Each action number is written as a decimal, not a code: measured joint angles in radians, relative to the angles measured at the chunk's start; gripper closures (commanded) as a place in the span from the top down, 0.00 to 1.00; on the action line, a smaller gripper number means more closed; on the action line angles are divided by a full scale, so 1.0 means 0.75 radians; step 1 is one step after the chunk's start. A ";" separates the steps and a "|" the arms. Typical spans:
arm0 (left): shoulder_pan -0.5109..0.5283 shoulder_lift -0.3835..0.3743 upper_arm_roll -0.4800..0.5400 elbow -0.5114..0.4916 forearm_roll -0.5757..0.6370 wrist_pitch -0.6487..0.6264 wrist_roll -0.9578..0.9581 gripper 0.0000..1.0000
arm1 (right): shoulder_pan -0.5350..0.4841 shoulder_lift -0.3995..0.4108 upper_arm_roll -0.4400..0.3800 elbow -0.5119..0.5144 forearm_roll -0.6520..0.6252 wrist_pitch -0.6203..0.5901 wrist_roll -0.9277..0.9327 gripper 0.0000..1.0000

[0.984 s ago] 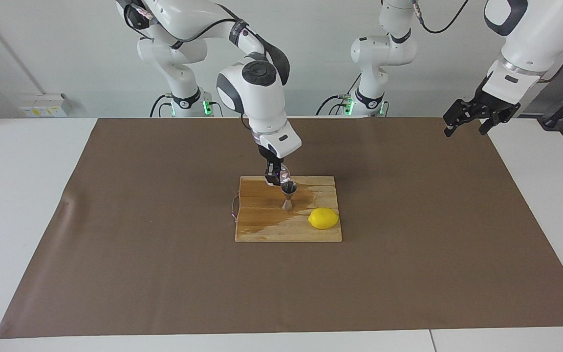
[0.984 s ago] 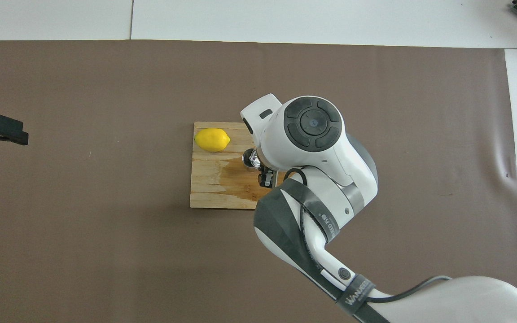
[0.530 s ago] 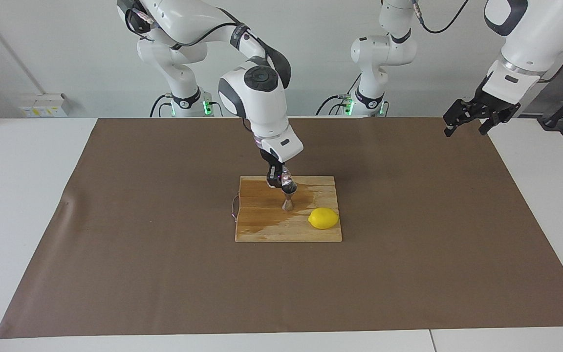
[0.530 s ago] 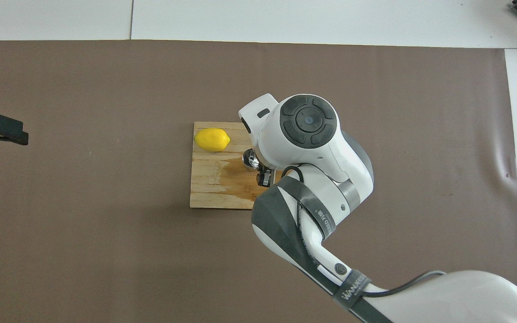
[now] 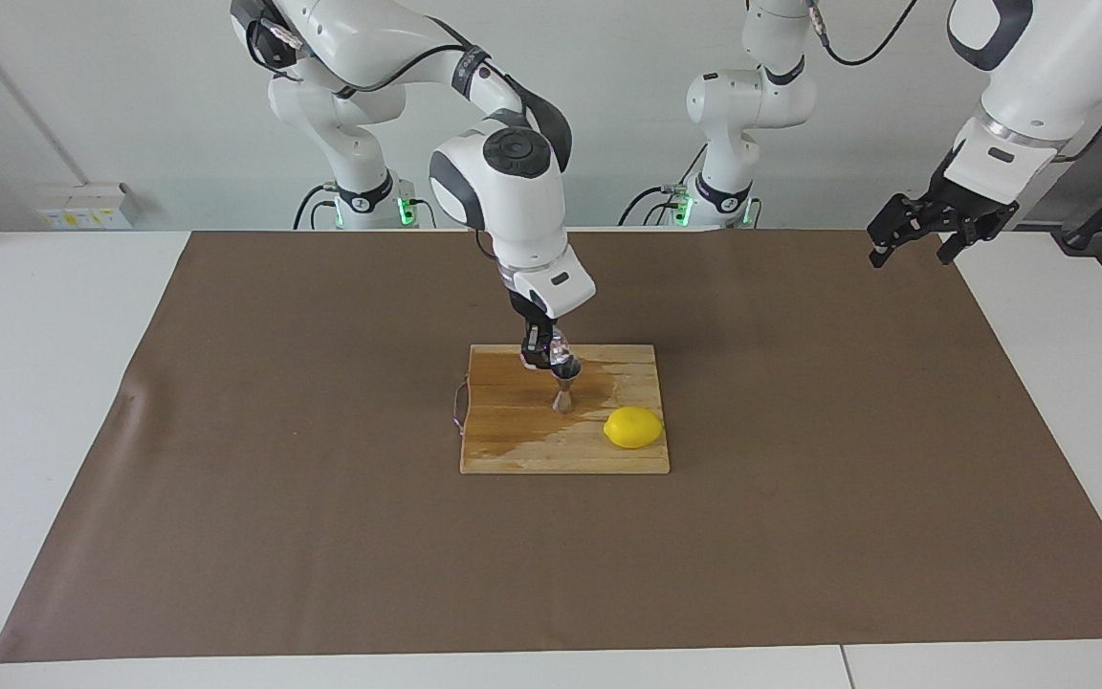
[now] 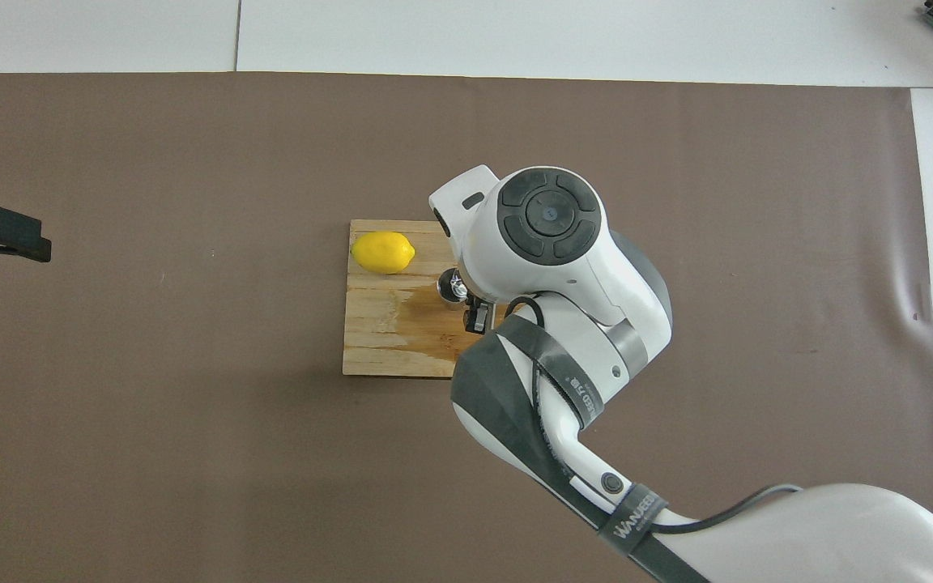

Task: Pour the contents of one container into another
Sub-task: 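Tilt the clear glass with the right gripper over the metal cup, then tip the glass upright and carry it away from the board, then lower the clear glass onto the table with the right gripper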

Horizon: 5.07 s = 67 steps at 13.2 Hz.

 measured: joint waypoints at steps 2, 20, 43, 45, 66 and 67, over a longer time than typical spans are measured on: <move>0.000 0.000 0.000 0.000 0.000 0.000 0.000 1.00 | 0.000 0.007 0.000 0.009 0.000 0.000 0.007 0.17; 0.000 0.000 0.000 0.000 0.000 0.000 0.000 1.00 | -0.124 -0.232 -0.205 -0.044 0.701 0.026 -0.580 0.26; 0.000 0.000 0.000 0.000 0.000 0.000 0.000 1.00 | -0.223 -0.233 -0.891 -0.332 1.223 -0.099 -1.811 0.25; 0.000 0.000 0.000 0.000 0.000 0.000 0.000 1.00 | -0.237 -0.221 -0.954 -0.373 1.264 -0.154 -1.956 0.25; 0.000 0.000 0.000 0.000 0.000 0.000 0.000 1.00 | -0.302 0.060 -1.266 -0.402 1.504 -0.398 -2.638 0.31; 0.000 0.000 0.000 0.000 0.000 0.000 0.000 1.00 | -0.302 0.071 -1.266 -0.393 1.514 -0.398 -2.638 0.34</move>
